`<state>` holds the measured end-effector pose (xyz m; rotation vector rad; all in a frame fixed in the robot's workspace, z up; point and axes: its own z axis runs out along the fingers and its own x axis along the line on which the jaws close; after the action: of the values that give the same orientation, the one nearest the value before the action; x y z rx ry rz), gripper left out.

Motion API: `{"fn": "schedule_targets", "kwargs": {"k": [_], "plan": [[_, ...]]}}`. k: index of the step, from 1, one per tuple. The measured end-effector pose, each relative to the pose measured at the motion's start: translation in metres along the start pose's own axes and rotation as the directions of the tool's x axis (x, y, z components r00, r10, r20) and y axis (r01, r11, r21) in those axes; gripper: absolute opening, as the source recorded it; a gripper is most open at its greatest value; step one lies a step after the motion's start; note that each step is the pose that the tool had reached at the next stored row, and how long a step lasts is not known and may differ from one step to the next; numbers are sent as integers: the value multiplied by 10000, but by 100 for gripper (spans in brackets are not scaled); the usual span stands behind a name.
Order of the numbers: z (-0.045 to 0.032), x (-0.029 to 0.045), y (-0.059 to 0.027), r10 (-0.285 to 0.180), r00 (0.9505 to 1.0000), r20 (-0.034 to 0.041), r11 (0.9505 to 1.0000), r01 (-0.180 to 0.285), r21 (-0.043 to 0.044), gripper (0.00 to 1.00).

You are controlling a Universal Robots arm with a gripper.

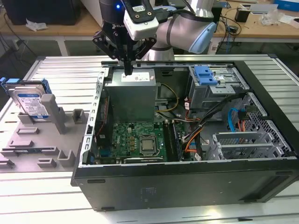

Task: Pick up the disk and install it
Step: 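Reach for the disk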

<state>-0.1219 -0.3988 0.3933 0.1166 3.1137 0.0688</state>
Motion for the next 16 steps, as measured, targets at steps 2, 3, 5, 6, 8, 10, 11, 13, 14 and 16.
{"fn": "schedule_targets", "kwargs": {"k": [2,3,5,6,8,10,11,13,14,16], "plan": [[0,0,0,0,10000,0,10000,0,0,11],[0,0,0,0,10000,0,10000,0,0,11],[0,9,0,2,10000,1,10000,-2,-1,11],[-1,27,-2,1,10000,0,10000,-1,0,11],[-2,81,5,1,10000,0,10000,-1,0,11],[-3,147,27,-1,10000,-1,10000,1,1,11],[-2,168,36,0,10000,0,10000,0,0,11],[-3,239,62,0,10000,-1,10000,0,1,11],[-3,290,76,-1,10000,0,10000,1,-1,11],[-5,361,87,1,10000,0,10000,-1,0,11]]}}
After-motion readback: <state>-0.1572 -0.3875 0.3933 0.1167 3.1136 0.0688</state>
